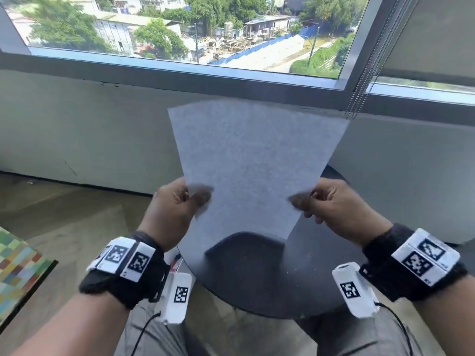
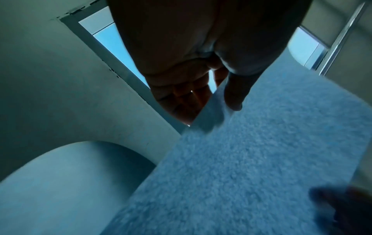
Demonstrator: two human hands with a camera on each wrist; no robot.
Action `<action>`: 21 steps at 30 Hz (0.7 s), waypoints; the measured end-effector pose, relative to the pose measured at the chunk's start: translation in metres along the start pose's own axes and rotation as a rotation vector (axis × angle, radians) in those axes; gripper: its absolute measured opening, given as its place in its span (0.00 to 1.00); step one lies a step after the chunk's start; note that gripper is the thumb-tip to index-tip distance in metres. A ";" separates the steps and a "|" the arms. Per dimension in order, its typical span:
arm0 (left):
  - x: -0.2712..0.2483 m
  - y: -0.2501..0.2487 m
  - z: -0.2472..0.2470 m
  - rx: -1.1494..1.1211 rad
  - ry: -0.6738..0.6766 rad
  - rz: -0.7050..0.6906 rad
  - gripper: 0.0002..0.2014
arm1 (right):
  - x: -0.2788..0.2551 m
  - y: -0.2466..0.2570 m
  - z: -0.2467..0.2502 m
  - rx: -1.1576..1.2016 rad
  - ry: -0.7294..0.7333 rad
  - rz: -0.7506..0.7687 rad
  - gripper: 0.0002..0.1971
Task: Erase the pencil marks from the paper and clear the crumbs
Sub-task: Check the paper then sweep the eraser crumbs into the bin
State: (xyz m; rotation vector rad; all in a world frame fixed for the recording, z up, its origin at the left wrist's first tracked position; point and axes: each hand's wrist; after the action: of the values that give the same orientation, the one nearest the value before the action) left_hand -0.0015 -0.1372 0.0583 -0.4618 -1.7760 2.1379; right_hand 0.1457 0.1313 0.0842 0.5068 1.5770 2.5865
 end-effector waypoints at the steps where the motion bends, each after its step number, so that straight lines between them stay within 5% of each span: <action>1: 0.003 -0.002 0.000 -0.005 0.005 0.000 0.06 | 0.002 0.000 0.001 0.004 -0.014 0.015 0.16; 5: 0.023 -0.006 -0.001 0.144 -0.016 -0.016 0.04 | 0.010 -0.003 -0.003 -0.083 0.093 -0.062 0.09; 9: 0.050 -0.022 -0.006 0.266 -0.298 -0.225 0.23 | 0.040 -0.015 -0.001 0.138 -0.198 -0.217 0.06; 11: 0.057 -0.032 -0.014 0.333 -0.315 -0.352 0.28 | 0.058 -0.024 0.000 0.357 -0.324 -0.315 0.04; 15: 0.071 -0.018 -0.038 0.728 -0.008 -0.400 0.28 | 0.086 -0.057 -0.013 0.637 -0.399 -0.480 0.04; 21: 0.132 0.032 -0.058 1.327 0.407 -0.011 0.43 | 0.126 -0.093 -0.024 0.640 -0.395 -0.578 0.12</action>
State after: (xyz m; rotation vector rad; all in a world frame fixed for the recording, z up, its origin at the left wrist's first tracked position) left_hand -0.0956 -0.0329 0.0113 -0.4233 0.0240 2.4030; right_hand 0.0095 0.1837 0.0228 0.4615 1.9919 1.4497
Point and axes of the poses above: each hand's wrist, its own x-axis towards the middle knuckle, its own z-axis out of the back of the hand, y = z × x, and after that the axes turned 13 degrees about z, right-handed
